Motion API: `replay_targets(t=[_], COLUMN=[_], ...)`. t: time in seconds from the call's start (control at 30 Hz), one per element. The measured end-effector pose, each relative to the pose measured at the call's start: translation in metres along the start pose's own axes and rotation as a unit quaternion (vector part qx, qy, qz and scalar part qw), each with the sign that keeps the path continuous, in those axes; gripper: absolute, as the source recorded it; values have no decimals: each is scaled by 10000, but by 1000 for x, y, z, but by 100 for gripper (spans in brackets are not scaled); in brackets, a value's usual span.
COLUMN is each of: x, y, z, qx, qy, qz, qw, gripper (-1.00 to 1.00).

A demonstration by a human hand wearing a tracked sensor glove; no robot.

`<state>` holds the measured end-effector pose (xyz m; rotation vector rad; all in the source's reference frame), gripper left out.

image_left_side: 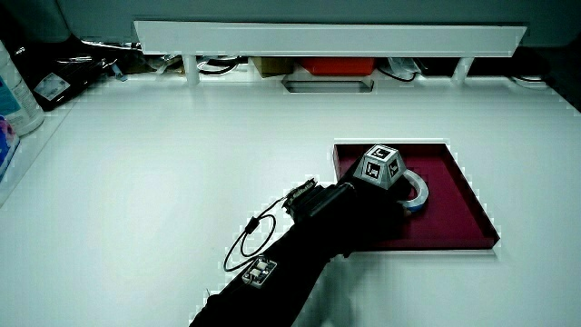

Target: Pick blue tape

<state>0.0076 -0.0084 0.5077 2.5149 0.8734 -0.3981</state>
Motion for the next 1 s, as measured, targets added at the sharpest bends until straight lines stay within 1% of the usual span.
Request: replay_targets(t=[0.07, 0.1, 0.13, 0.17, 0.2, 0.23, 0.27, 0.37, 0.43, 0.5, 0.53, 0.57, 0.6, 0.63, 0.67, 0.7, 0.73, 0.77, 0.8, 0.83, 0.87, 0.9, 1.0], x=[2, 4, 4, 4, 5, 5, 4, 6, 7, 10, 9, 12, 11, 12, 13, 14, 12, 8, 9, 8, 7, 5, 1], y=[-2, -4, -5, -5, -8, -9, -11, -18, -24, -30, -33, -37, -39, -43, -47, -52, -55, -59, -66, -71, -77, -81, -96], z=[2, 4, 5, 4, 7, 9, 9, 22, 30, 41, 43, 50, 51, 56, 62, 68, 69, 67, 76, 81, 90, 92, 108], qx=[79, 136, 152, 158, 190, 243, 256, 393, 430, 501, 532, 603, 623, 665, 723, 737, 832, 966, 951, 1058, 965, 1114, 1250], qy=[-11, 52, 12, -14, 29, 18, -21, 20, 28, 58, 14, 79, 33, 50, 89, 236, 122, 43, 189, 264, 253, 332, 560], qz=[-27, -85, -75, -131, -127, -172, -156, -234, -216, -312, -310, -344, -391, -423, -432, -480, -500, -565, -589, -578, -514, -661, -573], qw=[10000, 9999, 9999, 9998, 9997, 9996, 9995, 9990, 9988, 9982, 9981, 9976, 9973, 9969, 9964, 9958, 9952, 9937, 9935, 9924, 9937, 9910, 9889], gripper=[100, 100, 100, 100, 100, 100, 100, 100, 100, 100, 100, 100, 100, 100, 100, 100, 100, 100, 100, 100, 100, 100, 100])
